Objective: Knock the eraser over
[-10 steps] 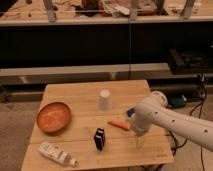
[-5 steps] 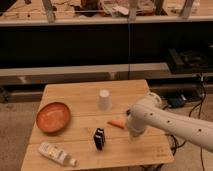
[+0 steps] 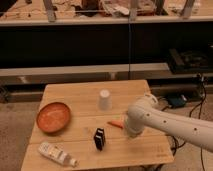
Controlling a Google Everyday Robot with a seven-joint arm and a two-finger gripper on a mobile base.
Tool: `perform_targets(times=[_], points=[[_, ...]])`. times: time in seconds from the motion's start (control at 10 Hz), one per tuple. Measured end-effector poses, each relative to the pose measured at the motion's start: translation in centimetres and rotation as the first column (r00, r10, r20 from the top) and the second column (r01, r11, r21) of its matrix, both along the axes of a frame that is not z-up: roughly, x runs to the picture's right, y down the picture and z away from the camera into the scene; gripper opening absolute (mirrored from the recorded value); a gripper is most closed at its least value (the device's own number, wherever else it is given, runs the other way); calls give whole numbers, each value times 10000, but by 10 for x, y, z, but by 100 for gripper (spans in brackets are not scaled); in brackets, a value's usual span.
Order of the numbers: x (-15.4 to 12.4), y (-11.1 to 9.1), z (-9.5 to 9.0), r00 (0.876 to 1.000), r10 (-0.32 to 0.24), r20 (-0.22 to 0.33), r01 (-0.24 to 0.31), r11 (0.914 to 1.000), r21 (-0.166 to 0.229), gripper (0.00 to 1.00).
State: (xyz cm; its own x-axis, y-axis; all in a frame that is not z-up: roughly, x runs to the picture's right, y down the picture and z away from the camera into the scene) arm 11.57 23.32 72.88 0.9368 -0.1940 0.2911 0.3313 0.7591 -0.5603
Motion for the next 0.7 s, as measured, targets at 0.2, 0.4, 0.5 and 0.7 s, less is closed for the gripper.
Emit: perform_targets(times=[0.2,0.4,0.5,0.7], points=[[-3,1,1,10000,-15,-22,14,10000,-12,0],[-5,5,3,10000,-35,-3,35,10000,-57,0],[-11,7,4,10000,-58,11,58,9999,-84,0],[-14,10,6,9999,-107,5,107,9999,-85,0]])
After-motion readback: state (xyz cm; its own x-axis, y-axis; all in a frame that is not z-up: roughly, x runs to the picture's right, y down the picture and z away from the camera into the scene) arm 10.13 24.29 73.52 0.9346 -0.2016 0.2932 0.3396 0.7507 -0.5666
